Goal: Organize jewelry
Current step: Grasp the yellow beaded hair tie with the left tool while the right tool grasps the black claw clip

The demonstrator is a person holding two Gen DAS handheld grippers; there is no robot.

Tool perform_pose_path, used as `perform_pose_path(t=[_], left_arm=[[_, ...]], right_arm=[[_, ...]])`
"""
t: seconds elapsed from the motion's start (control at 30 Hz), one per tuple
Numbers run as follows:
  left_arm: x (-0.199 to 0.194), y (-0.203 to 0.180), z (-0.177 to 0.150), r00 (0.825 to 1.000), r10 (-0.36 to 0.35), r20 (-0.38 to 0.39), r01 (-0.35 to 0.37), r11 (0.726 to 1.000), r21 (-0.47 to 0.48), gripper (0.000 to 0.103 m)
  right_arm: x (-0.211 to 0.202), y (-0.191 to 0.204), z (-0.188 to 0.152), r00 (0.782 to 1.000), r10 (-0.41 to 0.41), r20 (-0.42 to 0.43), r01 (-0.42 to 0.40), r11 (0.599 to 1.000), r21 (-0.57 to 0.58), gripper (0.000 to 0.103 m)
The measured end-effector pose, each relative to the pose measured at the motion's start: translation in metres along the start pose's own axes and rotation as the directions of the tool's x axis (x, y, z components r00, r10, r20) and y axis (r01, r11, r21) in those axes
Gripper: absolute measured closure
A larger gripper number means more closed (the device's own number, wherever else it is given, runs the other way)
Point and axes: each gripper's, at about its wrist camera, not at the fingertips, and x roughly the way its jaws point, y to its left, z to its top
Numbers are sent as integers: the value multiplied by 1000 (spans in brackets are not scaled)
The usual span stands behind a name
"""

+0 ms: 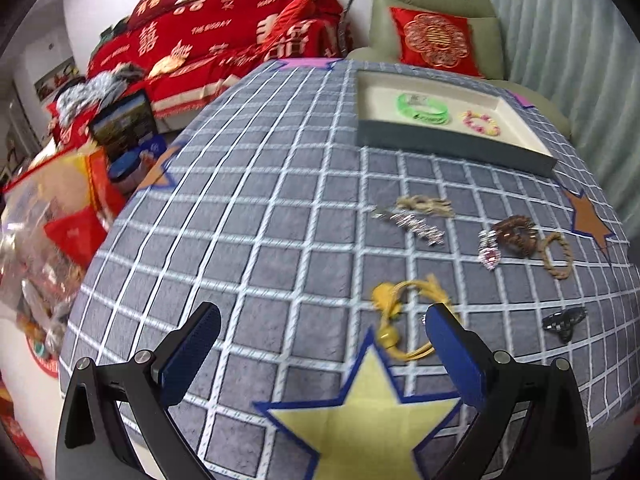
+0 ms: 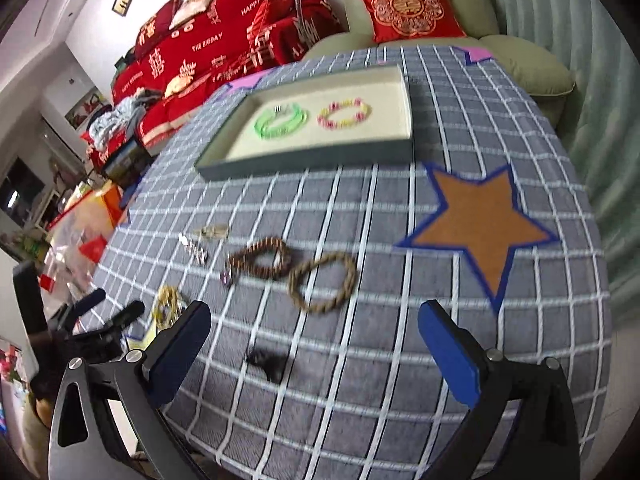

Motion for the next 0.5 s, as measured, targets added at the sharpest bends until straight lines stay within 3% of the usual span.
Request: perform_pose_path(t=[0.5], left_arm=[[17,5,-9,1000,-13,-25,13,1000,-1,0]], right_arm=[[23,31,-32,997,-40,-68,34,996,-77,0]])
